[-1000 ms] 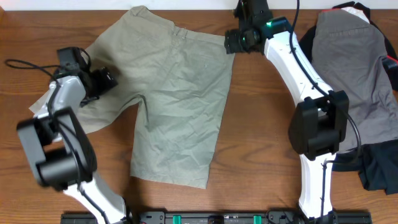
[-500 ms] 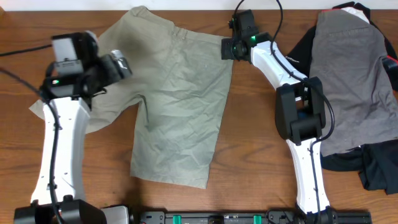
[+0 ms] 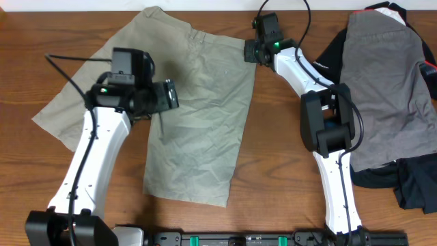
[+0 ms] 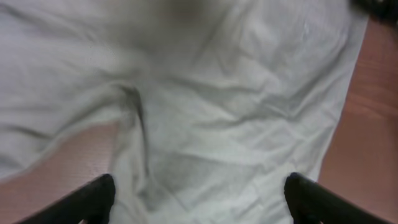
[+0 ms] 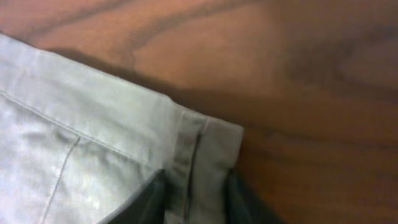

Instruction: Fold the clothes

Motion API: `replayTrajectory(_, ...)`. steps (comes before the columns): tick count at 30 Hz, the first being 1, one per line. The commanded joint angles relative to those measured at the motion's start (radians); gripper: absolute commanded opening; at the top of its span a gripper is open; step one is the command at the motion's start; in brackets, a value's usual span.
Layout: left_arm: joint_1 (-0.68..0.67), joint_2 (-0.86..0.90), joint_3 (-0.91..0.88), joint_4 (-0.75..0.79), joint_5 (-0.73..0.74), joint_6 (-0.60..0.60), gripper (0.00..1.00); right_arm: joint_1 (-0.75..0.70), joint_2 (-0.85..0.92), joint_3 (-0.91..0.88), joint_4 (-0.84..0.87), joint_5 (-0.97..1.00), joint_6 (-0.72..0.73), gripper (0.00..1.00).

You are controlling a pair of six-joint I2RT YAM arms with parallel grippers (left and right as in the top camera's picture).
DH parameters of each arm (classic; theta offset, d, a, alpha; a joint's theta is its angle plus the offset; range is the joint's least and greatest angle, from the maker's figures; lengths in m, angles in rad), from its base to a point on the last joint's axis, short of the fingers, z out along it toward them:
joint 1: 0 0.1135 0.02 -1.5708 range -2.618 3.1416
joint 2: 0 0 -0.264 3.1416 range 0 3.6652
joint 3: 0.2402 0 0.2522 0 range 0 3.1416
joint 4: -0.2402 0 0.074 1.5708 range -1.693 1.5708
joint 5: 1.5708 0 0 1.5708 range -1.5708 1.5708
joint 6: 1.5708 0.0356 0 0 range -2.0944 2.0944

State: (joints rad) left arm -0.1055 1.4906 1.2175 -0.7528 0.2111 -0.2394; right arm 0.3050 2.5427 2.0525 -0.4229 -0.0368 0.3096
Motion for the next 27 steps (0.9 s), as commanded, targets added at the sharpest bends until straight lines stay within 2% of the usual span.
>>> replayTrajectory(1,-0.022,0.014,-0.037,-0.01,0.006,0.005,0.72,-0.004,0.055,-0.005,0.0,-0.001,0.013,0.07)
replayTrajectory(2,-0.026,0.014,-0.046,-0.013,0.006,0.005,0.66,-0.004,0.053,-0.005,0.0,-0.001,0.014,0.01)
replayTrajectory(5,-0.043,0.014,-0.066,-0.023,0.006,0.001,0.33,-0.018,0.024,-0.004,-0.017,0.003,0.04,0.01)
replayTrajectory(6,-0.05,0.014,-0.068,-0.032,0.007,0.0,0.24,-0.023,0.01,-0.004,-0.027,0.004,0.047,0.01)
replayTrajectory(7,-0.061,0.014,-0.068,-0.048,0.007,0.001,0.19,-0.03,-0.008,-0.004,-0.04,0.003,0.052,0.01)
replayTrajectory(15,-0.259,0.014,-0.068,-0.173,0.013,0.008,0.19,-0.065,-0.179,-0.004,-0.177,0.045,0.034,0.01)
replayTrajectory(17,-0.311,0.014,-0.068,-0.191,0.013,0.02,0.27,-0.07,-0.208,-0.004,-0.2,0.048,0.031,0.01)
replayTrajectory(19,-0.352,0.014,-0.069,-0.208,0.005,0.021,0.43,-0.08,-0.232,-0.004,-0.228,0.048,0.036,0.01)
replayTrajectory(20,-0.373,0.015,-0.07,-0.211,0.005,0.021,0.46,-0.086,-0.243,-0.004,-0.246,0.047,0.049,0.01)
replayTrajectory(27,-0.433,0.015,-0.099,-0.214,0.006,0.019,0.47,-0.155,-0.332,-0.004,-0.46,0.021,0.106,0.01)
